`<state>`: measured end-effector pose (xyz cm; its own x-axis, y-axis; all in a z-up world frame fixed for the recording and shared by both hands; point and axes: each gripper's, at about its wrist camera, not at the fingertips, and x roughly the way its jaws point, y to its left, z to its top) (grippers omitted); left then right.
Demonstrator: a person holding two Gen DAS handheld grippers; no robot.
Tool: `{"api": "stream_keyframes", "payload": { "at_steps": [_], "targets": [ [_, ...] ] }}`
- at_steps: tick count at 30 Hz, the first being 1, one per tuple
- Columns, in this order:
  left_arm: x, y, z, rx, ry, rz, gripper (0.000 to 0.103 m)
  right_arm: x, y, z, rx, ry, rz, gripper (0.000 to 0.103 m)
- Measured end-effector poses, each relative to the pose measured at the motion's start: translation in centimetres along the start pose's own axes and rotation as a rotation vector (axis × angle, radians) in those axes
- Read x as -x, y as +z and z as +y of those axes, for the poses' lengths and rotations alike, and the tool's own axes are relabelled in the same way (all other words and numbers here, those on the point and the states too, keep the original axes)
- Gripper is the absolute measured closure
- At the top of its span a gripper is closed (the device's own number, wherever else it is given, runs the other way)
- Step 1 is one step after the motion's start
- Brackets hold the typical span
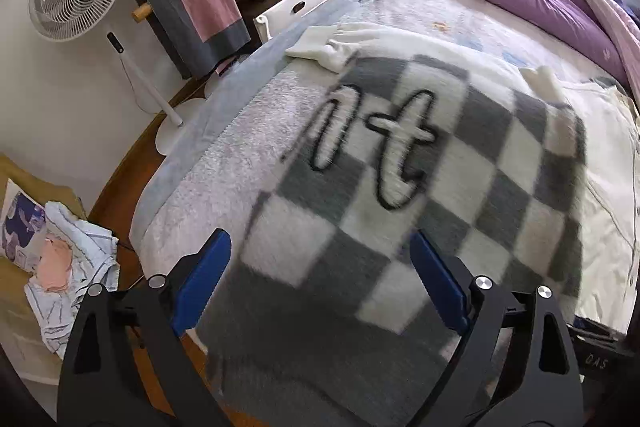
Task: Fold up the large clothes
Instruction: 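Lower the cardigan onto the bed beside the jacket and open both grippers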
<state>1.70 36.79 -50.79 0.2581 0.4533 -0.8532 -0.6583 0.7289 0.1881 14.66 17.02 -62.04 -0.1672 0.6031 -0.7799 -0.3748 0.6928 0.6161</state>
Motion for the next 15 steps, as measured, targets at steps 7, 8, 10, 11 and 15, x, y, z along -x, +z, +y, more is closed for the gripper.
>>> {"api": "stream_keyframes", "payload": {
  "at_steps": [7,8,10,11,15],
  "targets": [
    [3.4,-1.7,-3.0,0.039,-0.056,0.026,0.011,4.8,-2.1,-0.9,0.074,0.014,0.01,0.022],
    [4.3,-2.1,-3.8,0.035,-0.064,0.025,0.01,6.0,-2.2,-1.1,0.086,0.018,0.0,0.022],
    [5.6,-2.5,-5.2,0.034,-0.071,0.025,0.01,8.0,-2.7,-1.6,0.119,0.002,-0.012,0.022],
    [6.5,-2.8,-6.1,0.039,-0.086,0.026,0.009,9.7,-3.1,-2.2,0.134,-0.009,-0.024,0.022],
    [10.1,-3.8,-9.5,0.078,-0.131,0.036,0.009,15.8,-4.2,-4.1,0.158,-0.057,-0.07,0.022]
  ]
}}
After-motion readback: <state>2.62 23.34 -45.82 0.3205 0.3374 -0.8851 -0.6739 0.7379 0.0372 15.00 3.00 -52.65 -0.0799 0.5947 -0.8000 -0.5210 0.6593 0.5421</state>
